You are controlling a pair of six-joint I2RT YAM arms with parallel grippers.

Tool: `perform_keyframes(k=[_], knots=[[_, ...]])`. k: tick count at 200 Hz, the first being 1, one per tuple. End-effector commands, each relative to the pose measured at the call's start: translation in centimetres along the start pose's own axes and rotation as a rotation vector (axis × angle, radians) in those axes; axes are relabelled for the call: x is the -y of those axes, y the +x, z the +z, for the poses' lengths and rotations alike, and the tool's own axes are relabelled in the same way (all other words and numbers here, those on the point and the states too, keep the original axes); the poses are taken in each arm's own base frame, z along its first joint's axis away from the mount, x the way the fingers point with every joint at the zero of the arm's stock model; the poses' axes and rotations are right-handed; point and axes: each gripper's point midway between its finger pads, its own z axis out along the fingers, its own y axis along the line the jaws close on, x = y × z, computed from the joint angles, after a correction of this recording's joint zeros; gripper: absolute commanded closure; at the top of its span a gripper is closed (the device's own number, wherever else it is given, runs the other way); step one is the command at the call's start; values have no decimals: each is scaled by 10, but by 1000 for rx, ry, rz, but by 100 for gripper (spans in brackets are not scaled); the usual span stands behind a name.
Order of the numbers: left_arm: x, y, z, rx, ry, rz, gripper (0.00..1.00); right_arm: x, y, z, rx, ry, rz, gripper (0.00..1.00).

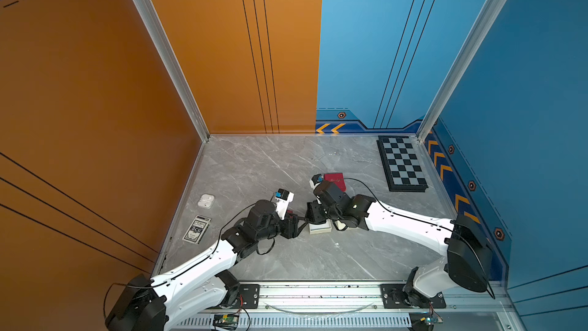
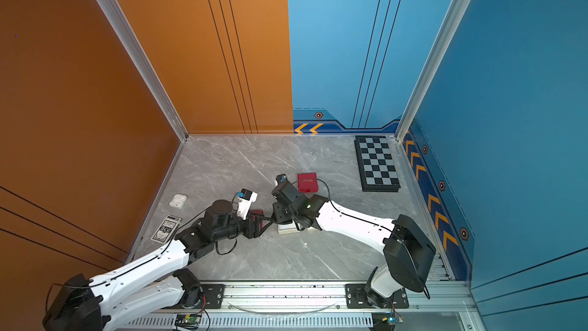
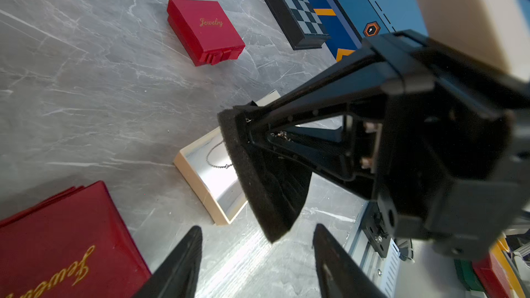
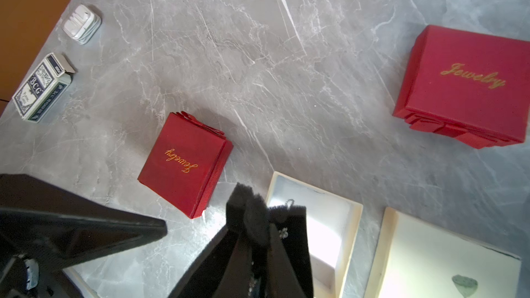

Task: Take the necklace out of the lift-off lid jewelry box
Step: Take out the inner lining from the jewelry box.

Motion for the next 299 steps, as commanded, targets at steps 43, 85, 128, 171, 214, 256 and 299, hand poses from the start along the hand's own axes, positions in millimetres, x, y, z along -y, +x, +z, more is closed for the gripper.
perform_keyframes(k=[43, 85, 128, 171, 214, 256, 299], knots=[[16, -11, 10, 0, 69, -9, 39, -18, -20, -19, 81, -36, -19, 89], [18, -14, 12, 13, 85, -12, 42, -25, -18, -17, 81, -53, -18, 88], [20, -12, 13, 6, 99, -12, 67, -32, -20, -16, 90, -83, -6, 88], [23, -13, 8, 22, 110, -5, 83, -32, -19, -17, 87, -97, 12, 87], [20, -13, 6, 33, 101, -4, 100, -25, -14, -20, 86, -124, 61, 85], [19, -14, 6, 36, 93, -9, 100, -20, -10, -22, 85, -143, 94, 82], [20, -17, 4, 49, 94, -6, 100, -14, -2, -22, 83, -152, 128, 81]])
